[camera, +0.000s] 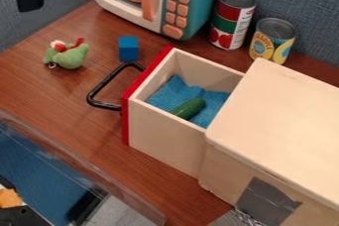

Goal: Close the drawer

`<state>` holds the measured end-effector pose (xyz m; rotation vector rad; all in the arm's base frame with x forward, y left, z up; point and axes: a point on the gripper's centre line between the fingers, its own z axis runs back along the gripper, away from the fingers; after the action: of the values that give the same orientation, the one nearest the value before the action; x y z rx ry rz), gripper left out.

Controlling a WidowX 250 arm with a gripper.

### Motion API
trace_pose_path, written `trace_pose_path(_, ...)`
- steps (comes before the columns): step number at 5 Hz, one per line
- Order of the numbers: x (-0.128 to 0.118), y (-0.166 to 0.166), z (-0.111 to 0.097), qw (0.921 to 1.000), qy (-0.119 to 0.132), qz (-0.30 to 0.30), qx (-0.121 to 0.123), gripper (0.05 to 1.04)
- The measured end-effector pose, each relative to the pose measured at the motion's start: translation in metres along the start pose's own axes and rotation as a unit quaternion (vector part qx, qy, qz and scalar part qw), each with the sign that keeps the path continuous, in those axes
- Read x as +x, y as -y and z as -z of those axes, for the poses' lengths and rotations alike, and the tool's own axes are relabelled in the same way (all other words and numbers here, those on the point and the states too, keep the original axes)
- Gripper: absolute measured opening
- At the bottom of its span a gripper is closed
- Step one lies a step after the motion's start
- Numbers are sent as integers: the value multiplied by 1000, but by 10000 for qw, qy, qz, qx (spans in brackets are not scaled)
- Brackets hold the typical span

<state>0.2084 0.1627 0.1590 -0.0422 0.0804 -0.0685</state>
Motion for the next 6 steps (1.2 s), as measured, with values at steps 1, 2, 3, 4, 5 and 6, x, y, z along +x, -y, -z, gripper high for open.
trace_pose_path(1, 0, 0, 8, 9999, -98, 18, -85, 1000)
trace_pose_path(2, 1, 15, 22, 9989, -168, 438, -46, 1000)
trace_pose_path(3, 3, 21, 28, 9938, -102, 1078, 265, 1000)
trace_pose_path(4, 9, 9, 44, 9788, 134, 1904, 741, 1000)
trace_pose_path(5, 12, -9, 50, 9541, 434, 2749, 1103, 1000)
trace_pose_path(6, 15, -18, 63, 9130, 595, 3918, 973, 1000)
